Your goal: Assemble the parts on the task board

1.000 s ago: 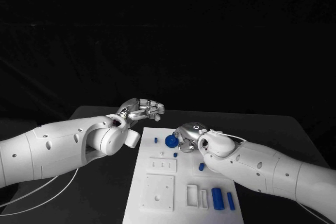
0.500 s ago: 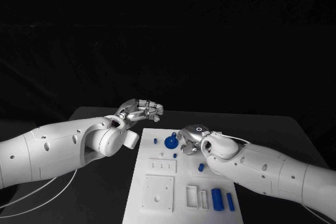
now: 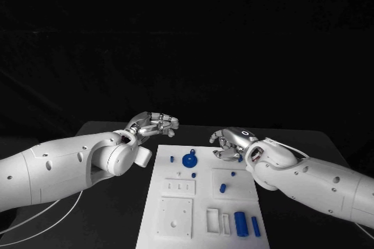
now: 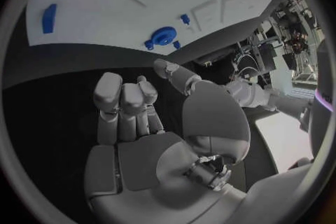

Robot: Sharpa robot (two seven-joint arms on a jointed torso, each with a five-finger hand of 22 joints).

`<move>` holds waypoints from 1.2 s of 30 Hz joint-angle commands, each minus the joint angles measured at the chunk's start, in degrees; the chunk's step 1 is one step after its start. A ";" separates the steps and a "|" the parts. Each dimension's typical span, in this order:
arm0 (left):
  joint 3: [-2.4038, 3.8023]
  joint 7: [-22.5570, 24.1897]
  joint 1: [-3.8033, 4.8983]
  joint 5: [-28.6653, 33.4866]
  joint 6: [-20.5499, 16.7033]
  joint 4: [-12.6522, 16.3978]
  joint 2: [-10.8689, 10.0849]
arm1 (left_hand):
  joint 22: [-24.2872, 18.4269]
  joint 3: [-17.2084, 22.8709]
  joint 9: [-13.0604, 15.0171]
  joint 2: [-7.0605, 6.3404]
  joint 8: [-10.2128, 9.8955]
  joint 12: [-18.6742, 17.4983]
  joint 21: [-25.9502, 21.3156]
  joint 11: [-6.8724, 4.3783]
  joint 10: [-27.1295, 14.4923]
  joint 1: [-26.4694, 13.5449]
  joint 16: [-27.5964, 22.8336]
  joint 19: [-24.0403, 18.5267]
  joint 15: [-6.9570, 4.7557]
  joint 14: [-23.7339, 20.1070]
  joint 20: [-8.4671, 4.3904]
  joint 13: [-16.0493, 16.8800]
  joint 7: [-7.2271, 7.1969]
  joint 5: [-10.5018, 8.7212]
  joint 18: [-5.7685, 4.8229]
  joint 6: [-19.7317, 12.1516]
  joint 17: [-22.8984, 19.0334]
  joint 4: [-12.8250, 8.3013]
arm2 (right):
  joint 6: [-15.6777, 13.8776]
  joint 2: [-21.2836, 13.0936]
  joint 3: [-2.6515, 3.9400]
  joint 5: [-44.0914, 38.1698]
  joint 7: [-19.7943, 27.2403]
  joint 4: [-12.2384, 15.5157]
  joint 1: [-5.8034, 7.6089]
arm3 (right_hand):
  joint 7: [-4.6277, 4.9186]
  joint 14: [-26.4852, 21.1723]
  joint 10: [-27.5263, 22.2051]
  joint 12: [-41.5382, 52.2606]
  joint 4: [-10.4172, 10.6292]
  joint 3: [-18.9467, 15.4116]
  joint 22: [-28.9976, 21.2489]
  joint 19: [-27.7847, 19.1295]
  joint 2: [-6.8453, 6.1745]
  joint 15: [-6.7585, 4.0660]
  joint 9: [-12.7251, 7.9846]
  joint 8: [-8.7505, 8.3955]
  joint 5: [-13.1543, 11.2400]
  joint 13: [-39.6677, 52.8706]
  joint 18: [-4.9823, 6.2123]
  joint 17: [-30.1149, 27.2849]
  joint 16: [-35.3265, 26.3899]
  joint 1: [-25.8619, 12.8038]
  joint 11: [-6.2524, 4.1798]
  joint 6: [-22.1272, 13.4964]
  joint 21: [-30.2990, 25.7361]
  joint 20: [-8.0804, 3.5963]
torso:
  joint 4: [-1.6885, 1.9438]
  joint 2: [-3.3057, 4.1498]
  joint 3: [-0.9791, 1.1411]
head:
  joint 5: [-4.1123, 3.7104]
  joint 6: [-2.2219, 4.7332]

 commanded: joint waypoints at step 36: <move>-0.11 0.83 -0.58 0.05 0.76 -1.00 0.44 | 0.80 0.10 0.14 0.17 -0.24 -0.30 -0.26 0.28 0.12 -0.83 -0.22 -0.24 0.01 -0.44 0.13 0.16 0.33 -0.06 -0.27 0.12 -0.09 -0.58 | 5.52 0.17 0.23 18.83 16.81 -20.51 -4.08 | 0.81 -0.78 -3.01 -0.38 -4.38 -13.36 1.04 -2.98 2.47 0.10 -0.46 -0.48 -1.74 -1.25 5.82 0.69 -1.05 2.73 0.10 0.88 0.01 0.19 | -0.80 -0.73 1.77 | -0.84 -0.31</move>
